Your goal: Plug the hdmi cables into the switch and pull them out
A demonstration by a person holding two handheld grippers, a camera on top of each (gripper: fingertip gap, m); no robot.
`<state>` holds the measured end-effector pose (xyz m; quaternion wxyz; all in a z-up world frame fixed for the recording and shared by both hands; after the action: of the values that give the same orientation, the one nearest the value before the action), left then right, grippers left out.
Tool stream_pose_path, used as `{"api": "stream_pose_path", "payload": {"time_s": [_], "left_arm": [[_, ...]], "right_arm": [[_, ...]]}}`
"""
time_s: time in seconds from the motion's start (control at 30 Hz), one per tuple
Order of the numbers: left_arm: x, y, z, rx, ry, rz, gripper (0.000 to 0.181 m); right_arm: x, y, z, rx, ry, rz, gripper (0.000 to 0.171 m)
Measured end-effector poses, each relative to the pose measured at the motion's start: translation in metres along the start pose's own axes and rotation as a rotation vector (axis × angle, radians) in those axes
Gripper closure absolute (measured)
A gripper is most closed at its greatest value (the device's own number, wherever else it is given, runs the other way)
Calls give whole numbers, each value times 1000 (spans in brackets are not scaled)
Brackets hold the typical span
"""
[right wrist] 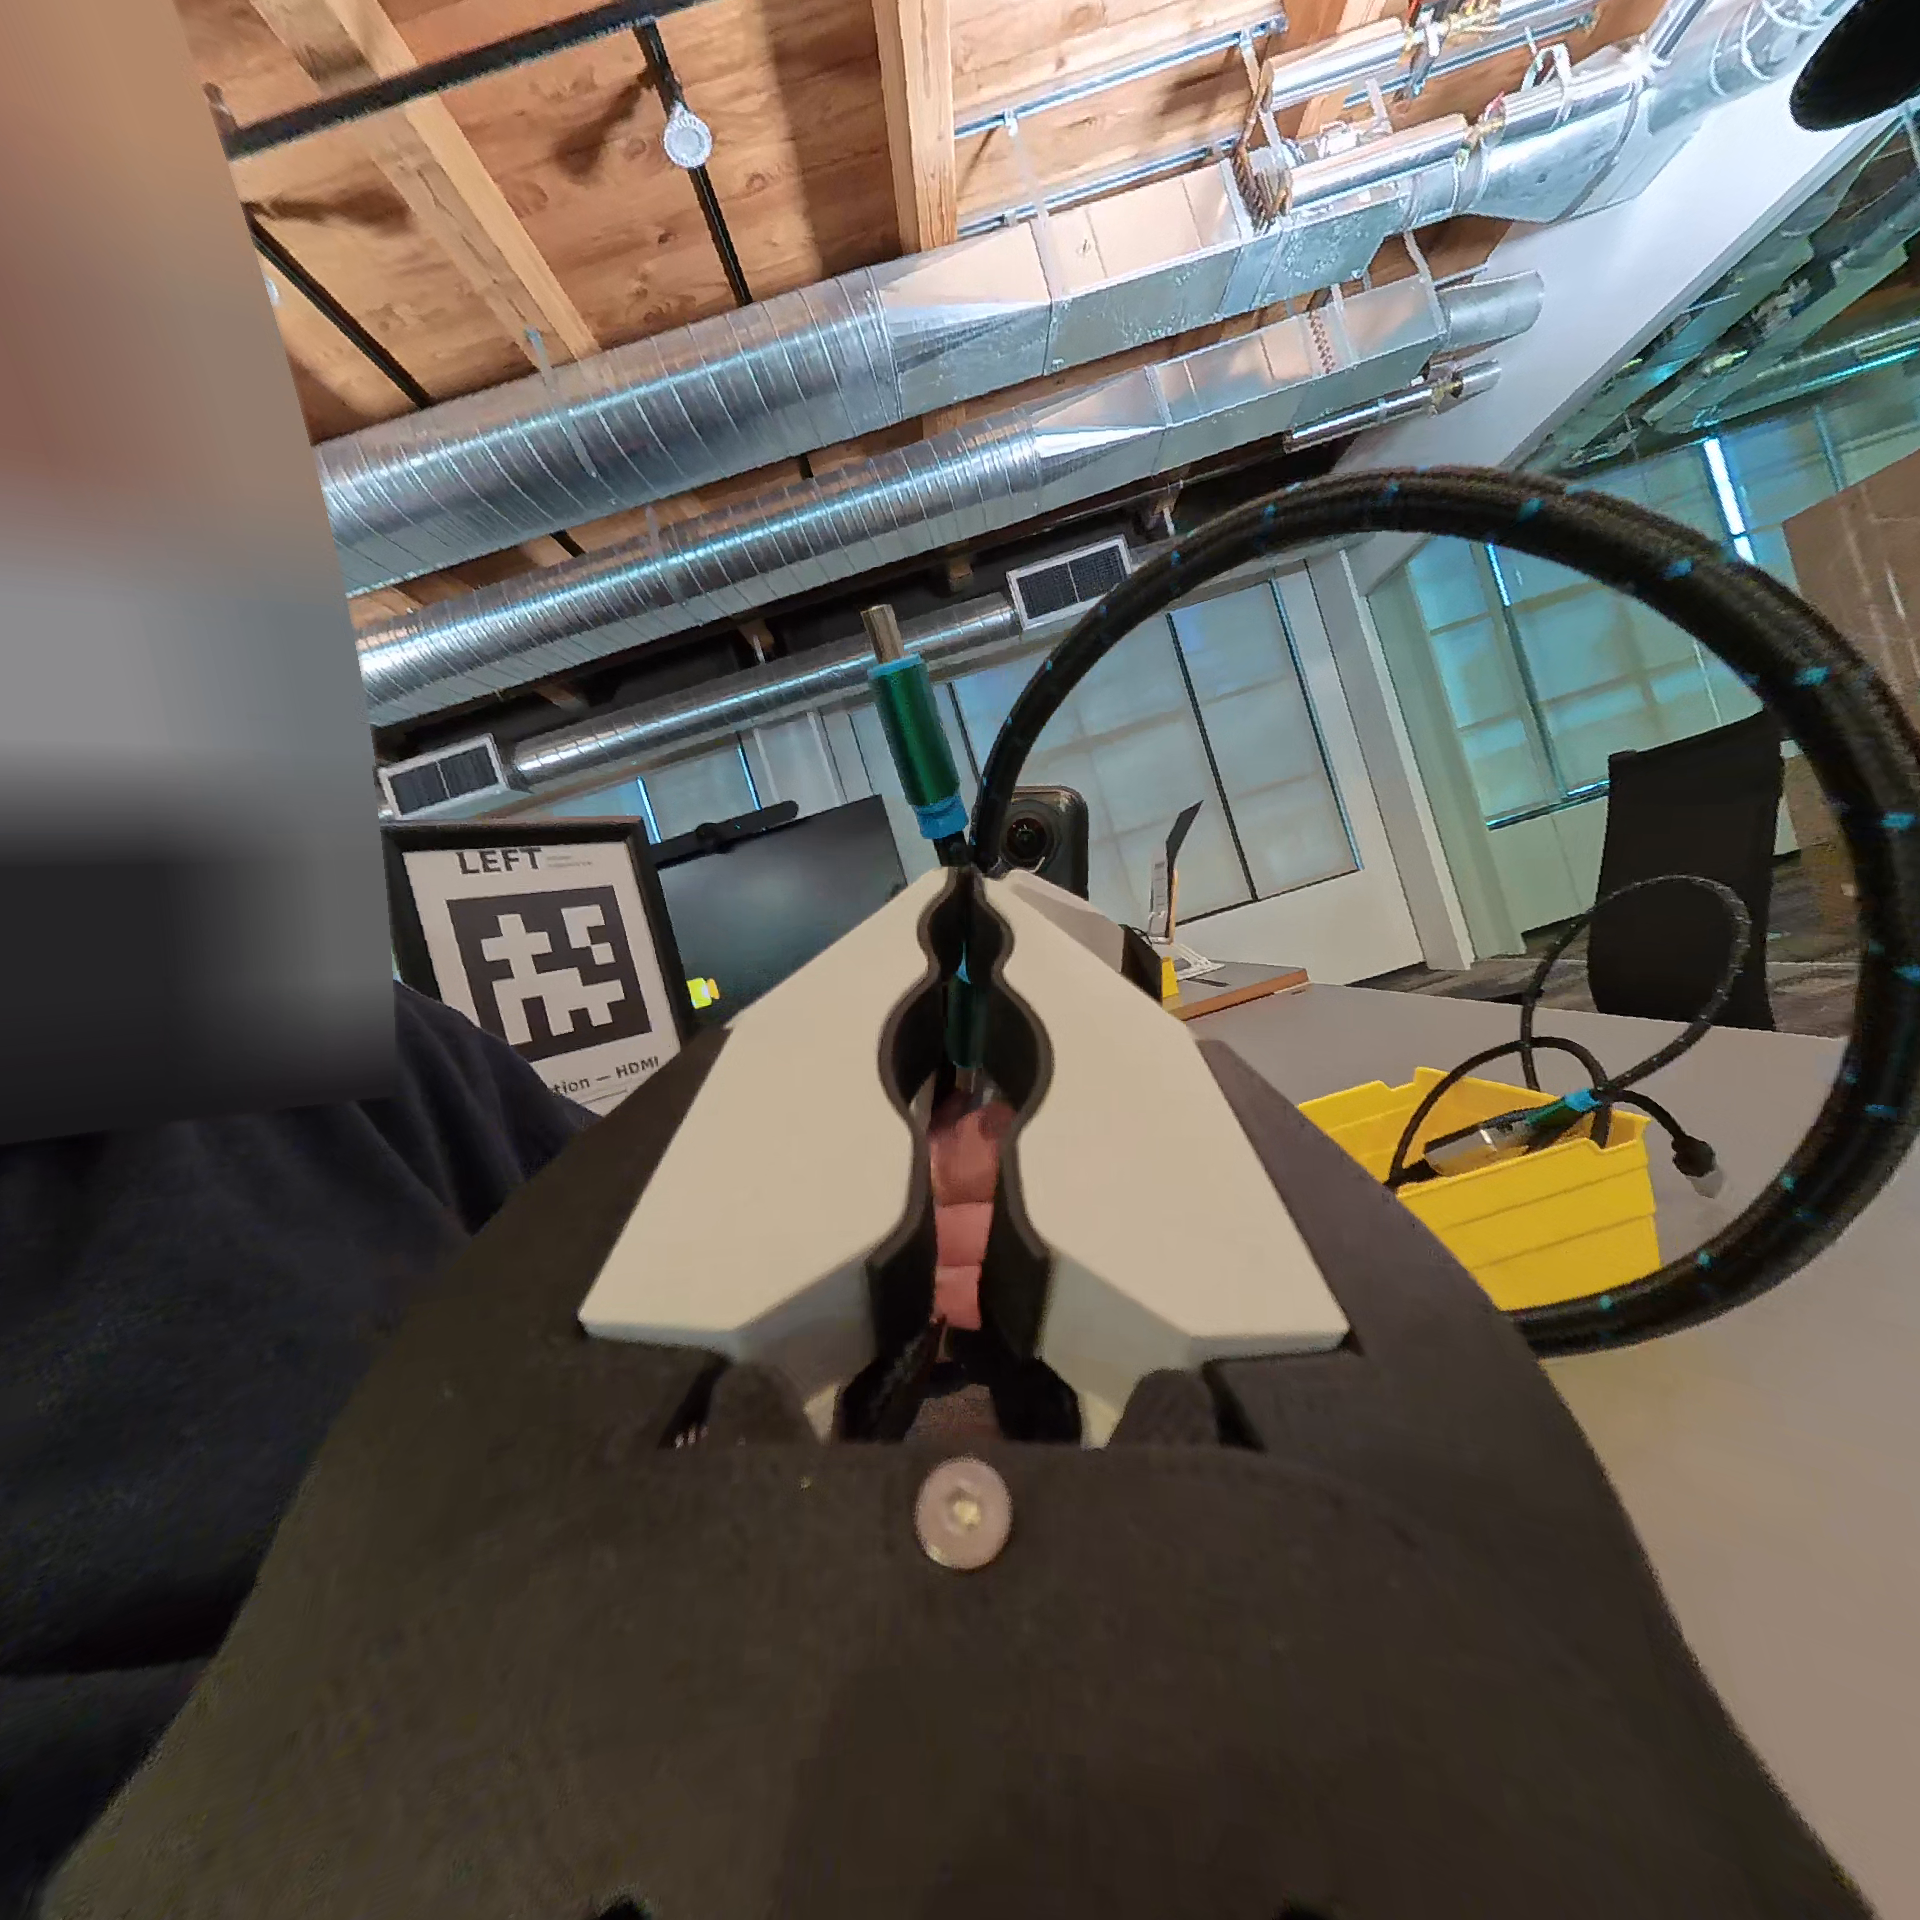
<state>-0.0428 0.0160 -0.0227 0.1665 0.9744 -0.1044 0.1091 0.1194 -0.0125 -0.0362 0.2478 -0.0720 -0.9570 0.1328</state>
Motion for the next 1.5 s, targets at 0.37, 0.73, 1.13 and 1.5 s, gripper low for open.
{"api": "stream_pose_path", "payload": {"time_s": [0.37,0.73,1.13,1.5], "left_arm": [[2,3,0,-12,-20,29,174],[2,-1,-1,-52,-28,77,174],[1,-9,1,-87,-52,90,174],[3,-9,3,-93,-80,99,174]], "right_arm": [[-1,-4,-4,-116,-97,103,171],[-10,6,-6,-53,-55,69,171],[-18,-10,-23,-314,-207,125,164],[-5,-17,-19,-478,-385,232,167]]}}
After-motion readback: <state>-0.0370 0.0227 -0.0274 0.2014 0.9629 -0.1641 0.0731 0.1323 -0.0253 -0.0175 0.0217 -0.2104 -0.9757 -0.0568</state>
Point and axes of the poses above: each gripper's, where its closed fingertips meet, x out along the fingers, z out of its underside, y = z × x across the jaws, the point moved 9 cm from there along -x, back along the fingers, and after that the axes turned 5 degrees about -y, right-handed, at the moved point
